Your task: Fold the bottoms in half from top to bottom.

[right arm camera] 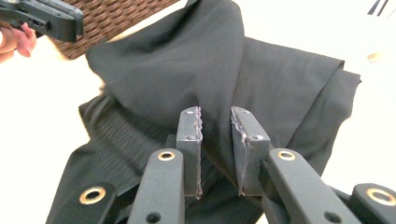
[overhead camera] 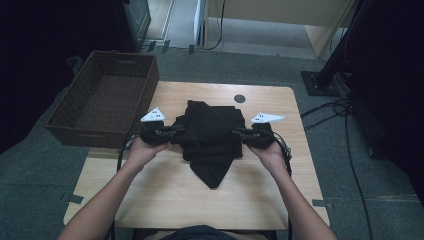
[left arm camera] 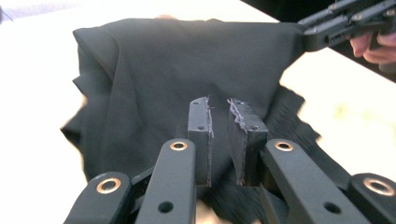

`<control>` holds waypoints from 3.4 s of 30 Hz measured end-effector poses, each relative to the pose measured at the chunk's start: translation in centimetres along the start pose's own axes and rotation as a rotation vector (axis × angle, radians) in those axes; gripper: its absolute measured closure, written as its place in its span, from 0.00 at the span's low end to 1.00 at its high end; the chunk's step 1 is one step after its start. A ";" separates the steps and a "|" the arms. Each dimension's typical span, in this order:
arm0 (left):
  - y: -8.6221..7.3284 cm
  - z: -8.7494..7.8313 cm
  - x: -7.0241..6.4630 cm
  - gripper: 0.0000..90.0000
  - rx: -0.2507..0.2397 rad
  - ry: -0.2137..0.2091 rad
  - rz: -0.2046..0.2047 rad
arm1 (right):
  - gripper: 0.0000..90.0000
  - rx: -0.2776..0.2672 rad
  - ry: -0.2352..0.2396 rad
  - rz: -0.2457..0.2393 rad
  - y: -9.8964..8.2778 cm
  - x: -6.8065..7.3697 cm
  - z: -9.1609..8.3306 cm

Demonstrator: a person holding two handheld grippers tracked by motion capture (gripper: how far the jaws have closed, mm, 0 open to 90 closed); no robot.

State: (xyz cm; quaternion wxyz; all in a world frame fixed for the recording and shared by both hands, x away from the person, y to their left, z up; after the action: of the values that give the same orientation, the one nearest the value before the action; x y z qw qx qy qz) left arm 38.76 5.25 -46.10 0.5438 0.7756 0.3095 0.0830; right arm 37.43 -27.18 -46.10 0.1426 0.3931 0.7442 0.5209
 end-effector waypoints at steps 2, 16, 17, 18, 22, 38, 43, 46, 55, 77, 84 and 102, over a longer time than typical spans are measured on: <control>-1.1 -0.1 0.0 0.87 0.032 0.007 0.002 | 0.83 0.017 -0.003 0.005 -1.1 0.2 -0.4; 0.3 3.5 1.3 0.66 0.094 0.041 0.011 | 0.72 -0.030 -0.020 0.000 0.1 -0.3 -0.1; 0.1 4.0 1.5 0.65 0.109 0.048 0.023 | 0.70 -0.029 -0.020 0.000 0.1 -0.3 0.4; -0.1 4.5 1.6 0.64 0.120 0.050 0.026 | 0.68 -0.028 -0.020 -0.002 0.0 -0.4 0.9; -1.1 6.1 2.3 0.60 0.156 0.051 0.004 | 0.65 0.007 -0.020 0.025 -1.2 -0.7 3.3; -3.6 8.4 2.1 0.80 0.183 0.047 0.027 | 0.75 0.083 -0.081 0.012 -4.6 -0.2 7.0; -3.7 8.5 2.6 0.90 0.163 0.064 0.034 | 0.82 0.086 -0.102 -0.004 -4.6 -0.3 7.5; -3.5 8.9 2.9 0.96 0.152 0.109 0.049 | 0.85 0.086 -0.119 -0.005 -4.3 -0.7 7.9; -1.8 10.5 4.7 1.00 0.189 0.147 0.020 | 0.91 0.104 -0.140 0.055 -2.8 -2.8 9.6; -2.0 2.0 -1.9 0.99 0.089 0.055 0.079 | 0.82 0.060 -0.061 -0.034 -0.8 1.2 2.3; -1.6 1.5 -1.5 0.81 0.100 0.061 0.028 | 0.82 0.039 -0.051 -0.026 -1.1 1.6 1.5; -2.8 4.8 -0.3 0.64 0.167 0.088 0.000 | 0.68 0.081 -0.035 -0.039 -2.9 3.0 6.6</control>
State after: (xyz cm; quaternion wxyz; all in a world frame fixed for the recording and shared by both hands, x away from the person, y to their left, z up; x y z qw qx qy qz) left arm 39.63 1.88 -50.41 0.4630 0.8139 0.3390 0.0911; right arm 38.30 -21.04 -50.78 0.1498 0.3931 0.7694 0.4807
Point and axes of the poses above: each handheld gripper's, and its own axes: z roughly forward along the jaws, y roughly out of its top, x roughly to its left, the point moved 3 cm from there along z, roughly forward along the jaws, and after that the axes turned 9 degrees about -x, right-handed, at the moved point
